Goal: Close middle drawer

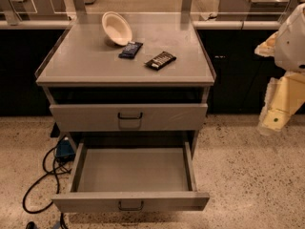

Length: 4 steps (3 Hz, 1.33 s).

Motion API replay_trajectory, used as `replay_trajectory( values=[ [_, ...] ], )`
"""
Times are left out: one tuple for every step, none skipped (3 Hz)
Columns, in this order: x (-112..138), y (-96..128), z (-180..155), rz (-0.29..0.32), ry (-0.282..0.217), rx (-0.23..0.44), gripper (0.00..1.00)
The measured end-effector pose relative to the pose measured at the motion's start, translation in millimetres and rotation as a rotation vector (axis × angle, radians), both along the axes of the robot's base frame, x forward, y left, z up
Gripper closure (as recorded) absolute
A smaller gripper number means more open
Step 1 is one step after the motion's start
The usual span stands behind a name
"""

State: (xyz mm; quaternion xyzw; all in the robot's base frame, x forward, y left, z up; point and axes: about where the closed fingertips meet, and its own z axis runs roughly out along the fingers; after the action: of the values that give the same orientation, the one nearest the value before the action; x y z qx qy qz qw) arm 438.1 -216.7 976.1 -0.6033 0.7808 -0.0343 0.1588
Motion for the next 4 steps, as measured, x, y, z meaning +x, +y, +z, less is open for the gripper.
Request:
replay_trajectory(
  values=[
    [0.0,0.0,0.0,0.000,0.000,0.000,0.00],
    [-3.5,-4.3,-5.7,0.012,-0.012,0.030,0.00],
    [-13.4,-27.7,-53.8,0.023,0.012,0.136,0.00],
    [-37.5,-54.0,-134.4,0.014,0.052,0.329,0.00]
  ],
)
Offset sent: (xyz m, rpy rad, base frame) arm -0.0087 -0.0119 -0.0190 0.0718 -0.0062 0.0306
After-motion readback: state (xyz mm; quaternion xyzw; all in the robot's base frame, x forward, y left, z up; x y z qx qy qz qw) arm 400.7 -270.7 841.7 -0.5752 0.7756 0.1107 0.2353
